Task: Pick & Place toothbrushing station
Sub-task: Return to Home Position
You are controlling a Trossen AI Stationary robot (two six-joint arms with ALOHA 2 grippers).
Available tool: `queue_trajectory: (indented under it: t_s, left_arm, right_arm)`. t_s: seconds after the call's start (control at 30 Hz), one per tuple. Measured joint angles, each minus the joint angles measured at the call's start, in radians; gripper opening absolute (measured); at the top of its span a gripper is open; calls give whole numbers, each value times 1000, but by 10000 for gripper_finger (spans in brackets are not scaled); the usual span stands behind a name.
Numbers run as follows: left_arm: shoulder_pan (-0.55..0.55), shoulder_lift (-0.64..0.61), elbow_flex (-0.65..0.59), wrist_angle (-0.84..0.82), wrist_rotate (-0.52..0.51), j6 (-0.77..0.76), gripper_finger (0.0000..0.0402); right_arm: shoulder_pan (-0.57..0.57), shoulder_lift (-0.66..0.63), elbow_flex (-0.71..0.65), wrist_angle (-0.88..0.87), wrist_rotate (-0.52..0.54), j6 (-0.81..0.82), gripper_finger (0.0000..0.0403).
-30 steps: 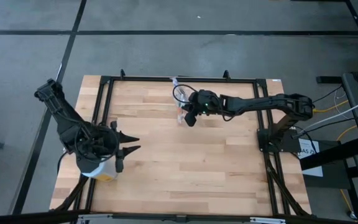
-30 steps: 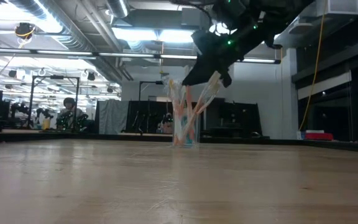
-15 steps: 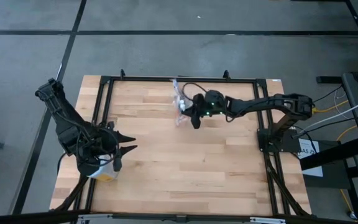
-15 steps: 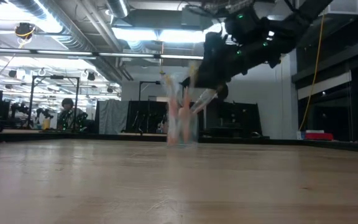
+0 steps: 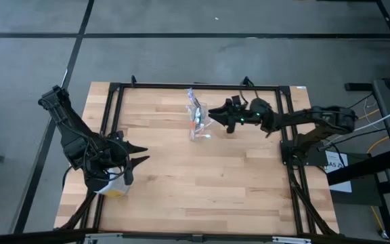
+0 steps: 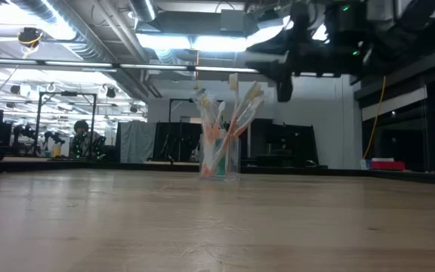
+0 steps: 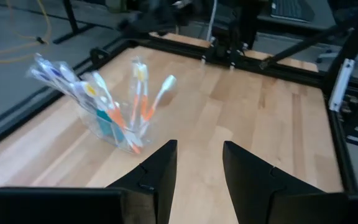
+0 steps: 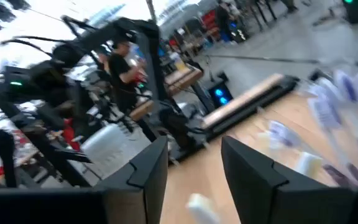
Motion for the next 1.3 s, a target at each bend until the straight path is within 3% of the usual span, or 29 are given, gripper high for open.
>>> queue_trajectory:
  t_s: [0.13, 0.27, 0.4, 0.5, 0.6, 0.7, 0.93, 1.0, 1.07, 1.17, 1.3]
  left_arm:
    - [1, 0, 0, -8, -48, -5, 125]
    - [1, 0, 0, 11, -67, -24, 125]
    - [1, -1, -14, 116, 42, 43, 121]
    - [9, -49, -124, 371, 112, 176, 110]
    - [124, -142, -300, 749, 306, 381, 97]
    - [354, -198, -459, 1038, 605, 501, 84]
    - [966, -238, -594, 1141, 1268, 658, 75]
    - [1083, -291, -642, 1179, 1378, 684, 75]
    - [1152, -368, -700, 1148, 1387, 699, 75]
    - [1121, -501, -785, 1142, 1340, 689, 75]
    - [949, -676, -841, 962, 1059, 741, 74]
  right_arm:
    - [6, -89, -54, 34, -3, 2, 149]
    - [18, -181, -132, 220, 19, 3, 141]
    - [26, -266, -223, 388, 31, 30, 132]
    - [38, -324, -263, 401, 26, 62, 127]
    - [64, -364, -276, 400, 10, 80, 124]
    - [88, -391, -276, 400, 3, 101, 123]
    - [132, -410, -276, 385, 38, 100, 123]
    - [141, -410, -276, 357, 32, 75, 123]
    - [149, -414, -286, 329, 28, 43, 123]
    - [157, -420, -303, 323, 29, -12, 123]
    - [164, -429, -309, 292, 32, -103, 123]
